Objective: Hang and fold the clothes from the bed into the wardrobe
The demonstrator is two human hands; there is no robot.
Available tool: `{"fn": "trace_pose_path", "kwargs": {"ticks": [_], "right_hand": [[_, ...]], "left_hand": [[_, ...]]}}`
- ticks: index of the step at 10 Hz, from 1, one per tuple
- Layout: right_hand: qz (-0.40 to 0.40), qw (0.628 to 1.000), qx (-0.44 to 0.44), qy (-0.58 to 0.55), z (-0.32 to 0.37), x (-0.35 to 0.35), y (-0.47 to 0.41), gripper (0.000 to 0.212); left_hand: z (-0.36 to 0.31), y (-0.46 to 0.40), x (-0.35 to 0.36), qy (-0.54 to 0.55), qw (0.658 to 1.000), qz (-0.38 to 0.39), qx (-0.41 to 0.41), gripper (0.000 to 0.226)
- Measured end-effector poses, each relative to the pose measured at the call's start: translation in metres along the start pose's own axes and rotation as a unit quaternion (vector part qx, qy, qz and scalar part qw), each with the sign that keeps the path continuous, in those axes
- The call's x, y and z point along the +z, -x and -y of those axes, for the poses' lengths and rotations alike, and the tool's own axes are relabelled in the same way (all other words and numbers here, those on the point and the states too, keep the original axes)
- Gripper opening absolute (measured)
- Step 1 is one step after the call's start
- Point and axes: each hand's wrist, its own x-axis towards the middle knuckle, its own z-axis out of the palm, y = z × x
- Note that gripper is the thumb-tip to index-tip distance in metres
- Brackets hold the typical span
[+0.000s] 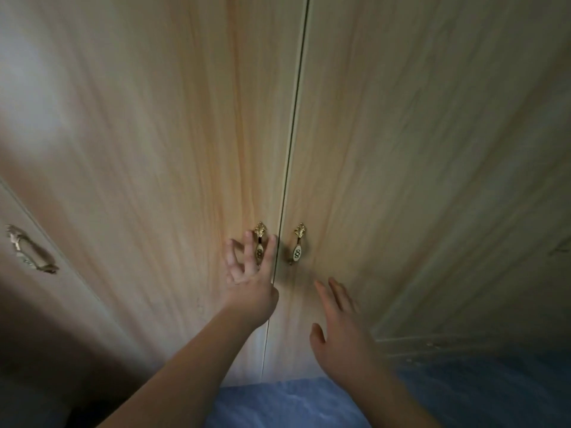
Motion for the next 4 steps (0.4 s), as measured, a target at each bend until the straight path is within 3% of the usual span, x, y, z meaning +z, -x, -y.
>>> {"fn": "trace_pose_path", "kwargs": {"ticks": [2,4], "right_hand": [[0.001,1.0,0.03,0.004,-0.002,-0.008,0.038,0.072],[-0.043,0.999,-0.014,0.017,-0.005,-0.03,0.097,0.073]], "left_hand": [[-0.001,0.006,-0.009,0.022,1.0,0.017,0.002,0.094],[-0.013,0.072,-0.042,0.07,0.997,0.003,-0.033,0.079]]}}
